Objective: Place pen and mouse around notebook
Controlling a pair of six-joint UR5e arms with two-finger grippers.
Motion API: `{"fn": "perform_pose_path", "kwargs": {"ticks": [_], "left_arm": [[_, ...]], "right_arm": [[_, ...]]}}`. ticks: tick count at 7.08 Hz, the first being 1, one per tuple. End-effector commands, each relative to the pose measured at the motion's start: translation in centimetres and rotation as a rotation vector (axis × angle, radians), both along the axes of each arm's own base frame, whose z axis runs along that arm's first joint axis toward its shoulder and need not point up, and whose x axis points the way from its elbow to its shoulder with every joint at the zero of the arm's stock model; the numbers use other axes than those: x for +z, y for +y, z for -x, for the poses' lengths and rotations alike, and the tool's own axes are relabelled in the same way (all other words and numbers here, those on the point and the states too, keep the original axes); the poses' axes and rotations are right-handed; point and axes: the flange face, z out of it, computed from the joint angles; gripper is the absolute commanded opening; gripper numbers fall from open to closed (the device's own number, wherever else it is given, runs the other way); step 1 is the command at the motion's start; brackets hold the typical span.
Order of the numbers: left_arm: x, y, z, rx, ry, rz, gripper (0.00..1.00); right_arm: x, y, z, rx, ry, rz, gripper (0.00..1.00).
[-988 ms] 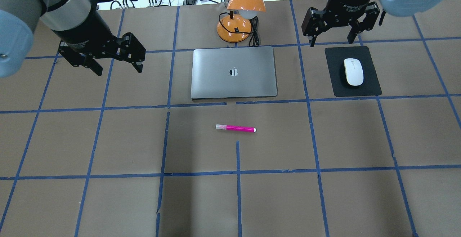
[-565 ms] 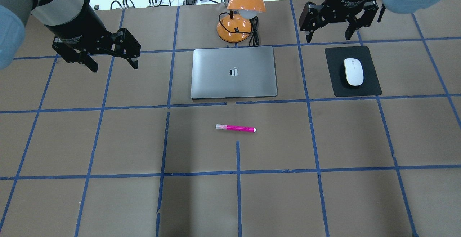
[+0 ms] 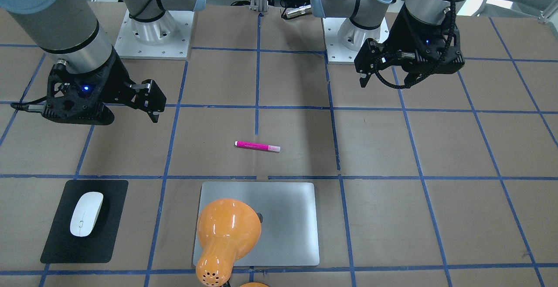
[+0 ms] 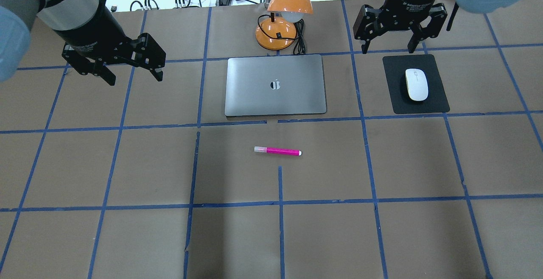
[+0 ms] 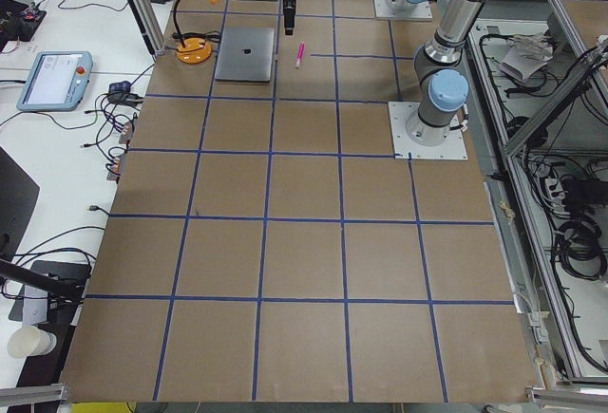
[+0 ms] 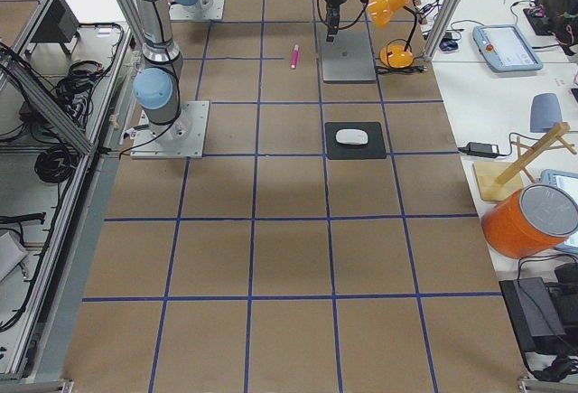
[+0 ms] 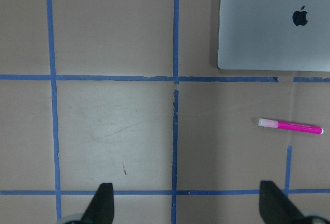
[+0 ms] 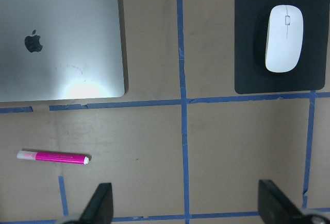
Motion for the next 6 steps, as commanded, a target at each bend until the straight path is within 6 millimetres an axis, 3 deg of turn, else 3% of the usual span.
{"fn": "perform_pose_path", "kwargs": {"ticks": [1,6], "left_arm": [[-0.23,0.24,0.04,-0.001,-0.003,-0.005,1.0],[-0.39,0.27,-0.02,0.0,-0.009,-0.008,1.0]], "right_arm": [[-0.24,0.26,0.01,-0.005,-0.006,-0.008,1.0],[0.04,0.49,-0.17,-0.002,-0.015,0.002,1.0]]}}
